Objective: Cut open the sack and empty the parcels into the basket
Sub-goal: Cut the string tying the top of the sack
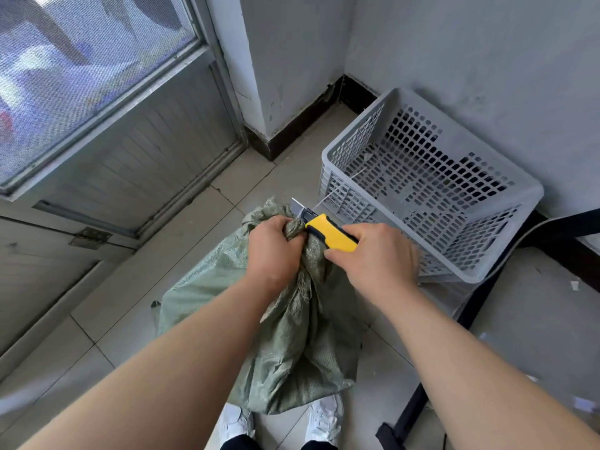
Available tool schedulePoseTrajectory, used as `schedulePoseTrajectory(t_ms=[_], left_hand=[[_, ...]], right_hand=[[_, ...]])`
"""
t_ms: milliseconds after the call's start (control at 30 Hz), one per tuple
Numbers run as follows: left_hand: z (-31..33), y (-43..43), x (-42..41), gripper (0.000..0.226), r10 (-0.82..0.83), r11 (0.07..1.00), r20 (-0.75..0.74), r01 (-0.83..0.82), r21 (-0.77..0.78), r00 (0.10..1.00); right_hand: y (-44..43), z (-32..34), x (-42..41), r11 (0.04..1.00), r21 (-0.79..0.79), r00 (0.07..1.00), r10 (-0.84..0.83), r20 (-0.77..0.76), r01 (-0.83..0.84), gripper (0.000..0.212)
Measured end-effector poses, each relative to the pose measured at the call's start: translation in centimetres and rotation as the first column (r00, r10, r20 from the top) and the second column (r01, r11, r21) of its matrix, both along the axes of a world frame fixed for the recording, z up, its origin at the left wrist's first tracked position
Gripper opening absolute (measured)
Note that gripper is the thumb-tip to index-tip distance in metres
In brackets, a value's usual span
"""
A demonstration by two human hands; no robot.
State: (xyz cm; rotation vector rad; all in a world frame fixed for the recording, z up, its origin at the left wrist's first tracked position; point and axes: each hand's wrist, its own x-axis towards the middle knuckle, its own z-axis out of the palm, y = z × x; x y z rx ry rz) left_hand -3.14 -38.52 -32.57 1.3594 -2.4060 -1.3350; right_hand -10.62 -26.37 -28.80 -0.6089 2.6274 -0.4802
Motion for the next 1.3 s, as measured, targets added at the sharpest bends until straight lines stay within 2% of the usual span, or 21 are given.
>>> schedulePoseTrajectory(t_ms=[133,233,333,467,533,567,633,667,733,833,967,1033,1100,1200,1233,1300], left_hand=[[-0.3,-1.7,0.1,0.018,0.026,1.0,0.044,-0.026,0.004,0.999],[-0.2,-2.1,-0.3,0.019,0.01,1.0,0.066,-0.01,-0.002,0.998],[-0.1,-0.7,0.2,0.014,-0.031,0.999,0.048,0.033,-0.026,0.998],[-0.2,-0.1,0.2,0.012,-0.017,1.0,0.032,0.016,0.017,0.999],[-0.7,-1.8,0.3,0.014,0.021,1.0,0.1,-0.021,-0.005,0.995],[-1.0,-3.1,1.1,0.015,0.054,0.998,0.169,-0.048,-0.04,0.984],[-1.6,-5.5,4.2,0.017,0.103,0.991,0.297,-0.073,-0.11,0.949],[-1.6,-6.0,5.8,0.016,0.098,0.991,0.318,-0.062,-0.122,0.943],[-1.4,-5.5,7.7,0.016,0.102,0.993,0.292,-0.078,-0.094,0.951],[-1.2,-3.9,5.7,0.028,0.137,0.989,0.16,-0.145,0.039,0.978],[-1.5,-3.8,1.6,0.034,0.131,0.952,-0.042,-0.114,0.284,0.99],[-1.0,-4.3,0.5,0.05,0.138,0.911,-0.12,-0.079,0.405,0.983],[-0.3,-5.1,-0.4,0.071,0.137,0.901,-0.145,-0.063,0.429,0.98],[-0.1,-5.9,-1.1,0.086,0.172,0.881,-0.13,-0.094,0.463,0.976],[-0.2,-6.0,-1.0,0.088,0.186,0.876,-0.122,-0.108,0.469,0.975],[-0.7,-6.0,-0.8,0.092,0.188,0.874,-0.109,-0.116,0.471,0.976]], right_hand=[[0.9,0.4,0.9,1.0,-0.023,1.0,-0.001,-0.003,0.001,0.034],[1.4,0.4,1.4,0.999,-0.042,1.0,-0.022,0.005,0.022,0.039],[1.3,-0.1,0.8,0.997,-0.036,0.997,-0.068,0.049,0.069,0.038],[0.3,-0.5,1.0,0.999,-0.032,0.998,-0.038,0.044,0.039,0.033],[0.6,-0.4,0.8,0.996,-0.058,0.996,-0.067,0.053,0.07,0.028],[1.2,-0.2,0.0,0.986,-0.089,0.99,-0.135,0.051,0.139,0.027],[2.8,0.4,-2.4,0.954,-0.146,0.965,-0.263,0.02,0.263,0.034],[3.7,0.6,-3.5,0.956,-0.128,0.964,-0.268,0.001,0.265,0.033],[4.0,0.6,-4.2,0.975,-0.073,0.978,-0.209,0.013,0.209,0.031],[2.3,-0.9,-1.8,0.976,-0.111,0.978,-0.176,0.113,0.188,0.031],[1.0,-3.6,0.3,0.917,-0.242,0.921,-0.238,0.307,0.318,0.035],[1.0,-4.5,0.9,0.886,-0.263,0.885,-0.269,0.379,0.382,0.027],[1.0,-5.5,1.8,0.859,-0.243,0.842,-0.319,0.434,0.451,0.023],[0.9,-6.6,3.6,0.749,-0.243,0.715,-0.403,0.571,0.616,0.032],[1.0,-6.9,4.2,0.74,-0.236,0.695,-0.401,0.597,0.63,0.037],[0.8,-7.6,5.1,0.782,-0.199,0.705,-0.381,0.599,0.591,0.045]])
